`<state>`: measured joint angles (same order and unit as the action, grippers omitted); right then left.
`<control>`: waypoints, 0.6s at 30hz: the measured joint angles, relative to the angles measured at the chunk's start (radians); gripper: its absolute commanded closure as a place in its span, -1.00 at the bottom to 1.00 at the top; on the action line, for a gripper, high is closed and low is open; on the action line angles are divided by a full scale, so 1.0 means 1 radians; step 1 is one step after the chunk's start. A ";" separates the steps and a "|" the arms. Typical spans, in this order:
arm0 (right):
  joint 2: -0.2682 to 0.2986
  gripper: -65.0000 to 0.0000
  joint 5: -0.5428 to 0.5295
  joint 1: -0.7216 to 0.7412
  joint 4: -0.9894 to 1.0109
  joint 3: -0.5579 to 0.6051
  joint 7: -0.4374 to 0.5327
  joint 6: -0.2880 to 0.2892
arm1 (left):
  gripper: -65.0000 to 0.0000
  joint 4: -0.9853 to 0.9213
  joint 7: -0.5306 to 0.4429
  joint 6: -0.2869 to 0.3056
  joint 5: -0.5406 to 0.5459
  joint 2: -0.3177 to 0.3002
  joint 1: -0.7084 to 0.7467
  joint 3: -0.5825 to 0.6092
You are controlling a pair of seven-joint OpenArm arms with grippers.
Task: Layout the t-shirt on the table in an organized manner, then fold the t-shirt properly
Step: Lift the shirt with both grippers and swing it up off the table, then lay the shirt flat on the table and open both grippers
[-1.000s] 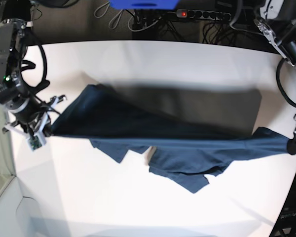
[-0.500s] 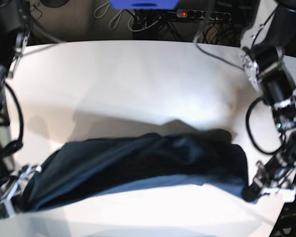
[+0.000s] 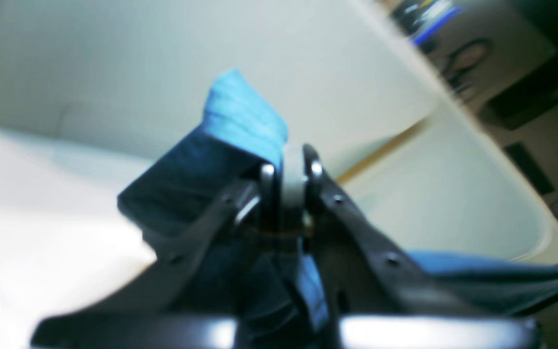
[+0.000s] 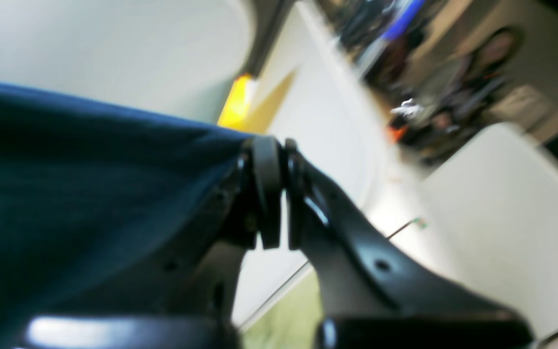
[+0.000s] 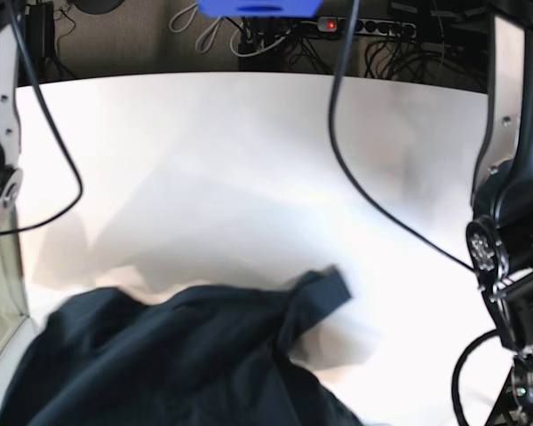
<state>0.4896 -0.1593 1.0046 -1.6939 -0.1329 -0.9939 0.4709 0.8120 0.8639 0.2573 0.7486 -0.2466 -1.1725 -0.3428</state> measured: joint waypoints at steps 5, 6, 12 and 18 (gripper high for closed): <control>0.025 1.00 0.005 -0.018 -0.127 -0.005 -0.079 0.000 | 0.99 0.061 0.109 0.003 0.055 -0.035 0.031 -0.015; 0.025 1.00 -0.005 -0.040 -0.166 -0.006 -0.091 0.000 | 0.99 0.072 0.118 0.006 0.093 -0.045 0.055 -0.027; -0.024 1.00 -0.018 -0.328 -0.352 -0.059 -0.179 0.002 | 0.99 0.138 0.175 0.005 0.204 -0.129 0.236 -0.040; -0.140 1.00 -0.003 -0.663 -0.336 -0.222 -0.165 0.006 | 0.99 0.299 0.250 0.021 0.370 -0.205 0.526 -0.047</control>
<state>0.3496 -0.1619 0.3420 -2.0296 -0.3546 -1.1591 0.4767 1.1114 1.1137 0.2787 1.1183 -0.4519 -0.6460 -0.3897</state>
